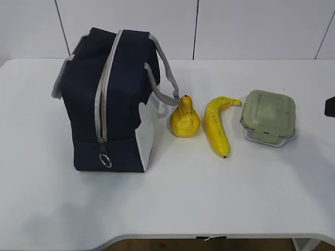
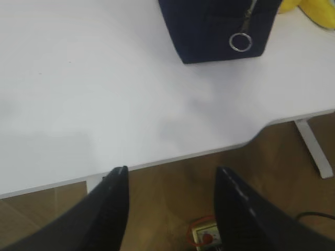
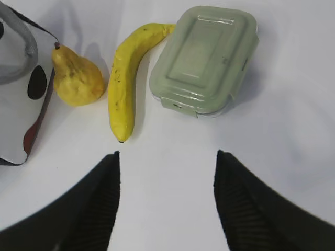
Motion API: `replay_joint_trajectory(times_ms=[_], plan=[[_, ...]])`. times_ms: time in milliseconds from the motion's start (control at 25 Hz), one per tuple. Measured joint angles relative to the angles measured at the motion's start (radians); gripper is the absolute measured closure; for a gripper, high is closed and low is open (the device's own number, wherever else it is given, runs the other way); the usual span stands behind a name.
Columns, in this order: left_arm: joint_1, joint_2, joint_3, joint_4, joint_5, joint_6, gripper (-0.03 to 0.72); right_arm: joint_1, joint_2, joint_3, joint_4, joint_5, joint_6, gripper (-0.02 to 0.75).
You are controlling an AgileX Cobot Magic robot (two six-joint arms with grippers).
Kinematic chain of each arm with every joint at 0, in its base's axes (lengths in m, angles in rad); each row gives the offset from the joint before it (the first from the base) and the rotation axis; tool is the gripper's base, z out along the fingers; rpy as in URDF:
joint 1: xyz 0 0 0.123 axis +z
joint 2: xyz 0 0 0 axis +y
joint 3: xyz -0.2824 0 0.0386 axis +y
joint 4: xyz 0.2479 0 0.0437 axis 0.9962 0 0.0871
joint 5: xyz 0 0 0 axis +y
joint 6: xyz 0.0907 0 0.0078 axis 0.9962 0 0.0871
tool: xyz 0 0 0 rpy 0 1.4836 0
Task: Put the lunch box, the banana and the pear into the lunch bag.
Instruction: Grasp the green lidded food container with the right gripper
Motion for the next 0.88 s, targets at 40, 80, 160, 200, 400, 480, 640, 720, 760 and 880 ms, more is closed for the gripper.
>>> replay_joint_trajectory(times_ms=[40,80,160,200,400,480,640,720,760,880], plan=[[-0.014,0.011,-0.001,-0.016,0.002,0.0,0.285,0.0,0.013,-0.017,-0.013,0.026,-0.002,0.281],[-0.027,0.025,-0.001,-0.025,0.005,0.0,0.285,0.0,0.024,-0.037,-0.025,0.051,-0.002,0.281],[-0.048,0.051,-0.004,-0.035,0.005,0.0,0.285,0.0,0.048,-0.072,-0.044,0.085,-0.004,0.282],[-0.056,0.065,-0.004,-0.038,0.0,0.0,0.285,0.0,0.057,-0.082,-0.051,0.091,-0.006,0.282],[-0.067,0.151,-0.012,-0.054,-0.052,0.0,0.285,0.0,0.103,-0.136,-0.106,0.096,-0.004,0.281],[-0.07,0.191,-0.023,-0.062,-0.072,0.0,0.285,0.0,0.132,-0.157,-0.139,0.096,0.022,0.282],[-0.09,0.25,-0.049,-0.062,-0.112,0.0,0.285,0.0,0.185,-0.184,-0.227,0.103,0.098,0.282],[-0.09,0.276,-0.054,-0.06,-0.126,0.0,0.285,0.0,0.206,-0.19,-0.296,0.118,0.17,0.283],[-0.09,0.286,-0.054,-0.058,-0.137,0.0,0.285,0.0,0.216,-0.19,-0.339,0.125,0.213,0.283],[-0.092,0.315,-0.055,-0.057,-0.16,0.0,0.285,0.0,0.233,-0.19,-0.445,0.141,0.315,0.283]])
